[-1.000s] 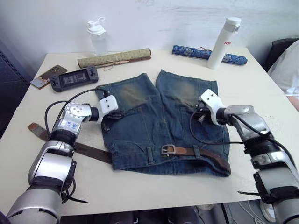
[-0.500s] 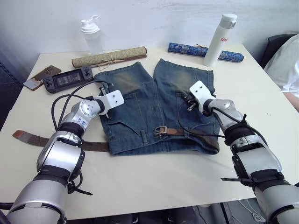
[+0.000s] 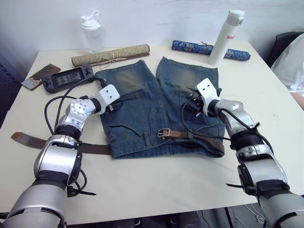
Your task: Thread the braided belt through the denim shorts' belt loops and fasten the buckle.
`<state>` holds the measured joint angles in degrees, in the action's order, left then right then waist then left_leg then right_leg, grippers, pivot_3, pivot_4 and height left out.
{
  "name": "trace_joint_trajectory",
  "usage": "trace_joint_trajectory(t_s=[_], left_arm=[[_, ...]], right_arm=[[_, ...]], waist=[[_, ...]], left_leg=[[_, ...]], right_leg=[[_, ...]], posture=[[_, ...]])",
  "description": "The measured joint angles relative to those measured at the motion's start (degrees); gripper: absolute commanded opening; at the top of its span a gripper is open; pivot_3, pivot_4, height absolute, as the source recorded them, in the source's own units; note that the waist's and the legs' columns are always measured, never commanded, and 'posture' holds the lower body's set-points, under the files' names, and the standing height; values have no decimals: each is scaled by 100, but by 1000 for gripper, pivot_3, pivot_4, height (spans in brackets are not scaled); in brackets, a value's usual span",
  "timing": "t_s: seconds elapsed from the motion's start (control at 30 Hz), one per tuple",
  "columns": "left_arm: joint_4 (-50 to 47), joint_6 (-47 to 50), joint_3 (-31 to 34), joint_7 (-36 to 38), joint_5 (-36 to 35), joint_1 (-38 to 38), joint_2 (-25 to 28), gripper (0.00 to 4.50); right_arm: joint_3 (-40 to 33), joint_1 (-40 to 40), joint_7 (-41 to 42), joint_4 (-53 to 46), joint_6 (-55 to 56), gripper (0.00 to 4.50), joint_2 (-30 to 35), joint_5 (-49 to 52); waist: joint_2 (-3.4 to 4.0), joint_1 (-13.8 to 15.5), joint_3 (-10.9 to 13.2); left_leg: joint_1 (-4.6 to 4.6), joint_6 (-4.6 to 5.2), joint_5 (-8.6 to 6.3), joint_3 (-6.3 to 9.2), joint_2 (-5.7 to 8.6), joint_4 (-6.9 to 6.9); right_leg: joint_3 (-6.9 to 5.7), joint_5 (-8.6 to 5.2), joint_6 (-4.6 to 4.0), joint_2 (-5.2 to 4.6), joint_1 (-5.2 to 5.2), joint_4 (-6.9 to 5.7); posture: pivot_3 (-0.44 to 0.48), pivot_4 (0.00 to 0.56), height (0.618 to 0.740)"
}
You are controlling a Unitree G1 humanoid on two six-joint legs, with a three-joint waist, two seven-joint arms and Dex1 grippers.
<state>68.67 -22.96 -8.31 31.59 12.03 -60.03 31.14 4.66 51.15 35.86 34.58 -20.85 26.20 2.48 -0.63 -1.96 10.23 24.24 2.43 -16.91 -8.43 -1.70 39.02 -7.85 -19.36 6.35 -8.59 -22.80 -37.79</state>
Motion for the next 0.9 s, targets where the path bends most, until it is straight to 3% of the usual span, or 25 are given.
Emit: trace_joint_trajectory(t_s=[0.03, 0.1, 0.2, 0.27, 0.4, 0.53, 0.67, 0.8, 0.9], left_arm=[[-410, 75, 213, 305, -290, 205, 78, 3383], [-643, 180, 362, 472, -477, 288, 147, 3383], [-2094, 834, 857, 841, -1188, 905, 291, 3383], [-3928, 2130, 1475, 994, -2118, 1737, 398, 3383], [-5708, 4274, 2644, 583, -3739, 2584, 399, 3383], [-6706, 5877, 3946, -101, -5008, 3474, 432, 3383], [-7129, 6877, 4835, -440, -5909, 4565, 352, 3383], [-7240, 7311, 5415, -494, -6329, 5502, 236, 3383], [-7271, 7749, 6094, -390, -7139, 6487, -7, 3383]], right_arm=[[-201, -294, 20, -917, -564, 4474, 117, 211], [-318, -406, 50, -1469, -906, 4474, 224, 346], [-753, -880, 81, -3116, -2025, 4474, 359, 945], [-1323, -1357, 99, -4572, -2923, 4474, 460, 1668], [-1905, -2072, 313, -6001, -3353, 4474, 300, 2924], [-2090, -2755, 511, -6650, -3363, 4474, 297, 3632], [-2088, -3066, 482, -6819, -3143, 4474, 308, 3765], [-2001, -3226, 421, -6866, -2979, 4474, 349, 3736], [-1583, -3352, 330, -6917, -2738, 4474, 394, 3560]], waist=[[1, 9, 4], [0, 16, 4], [3, 23, 6], [5, 21, 7], [4, 20, 7], [4, 29, 7], [4, 34, 7], [-2, 44, 8], [-14, 51, 4]], left_leg=[[4, 0, 0, 2, -3, 1], [4, 0, 0, 3, -3, 1], [6, -2, -2, 12, -7, -2], [3, -5, -3, 14, -7, -5], [-8, -6, -4, 25, -11, -8], [-16, -7, -5, 32, -6, -9], [-17, -8, -7, 32, -5, -9], [-16, -11, -9, 33, -6, -9], [-19, -20, -17, 35, -9, -8]], right_leg=[[0, 0, 0, 1, -3, 2], [-1, 0, 0, 2, -3, 2], [9, 0, 0, 2, -2, 5], [15, 0, 0, 5, 4, 11], [31, 0, 0, 6, 21, 19], [32, 0, 0, 2, 35, 27], [37, 1, 2, 1, 34, 27], [37, 1, 1, 2, 33, 29], [42, 0, 0, -10, 33, 46]], posture=[[0, 150, 717], [0, 150, 717], [0, 150, 717], [0, 150, 717], [0, 150, 717], [0, 150, 717], [0, 150, 717], [0, 150, 717], [0, 150, 717]])
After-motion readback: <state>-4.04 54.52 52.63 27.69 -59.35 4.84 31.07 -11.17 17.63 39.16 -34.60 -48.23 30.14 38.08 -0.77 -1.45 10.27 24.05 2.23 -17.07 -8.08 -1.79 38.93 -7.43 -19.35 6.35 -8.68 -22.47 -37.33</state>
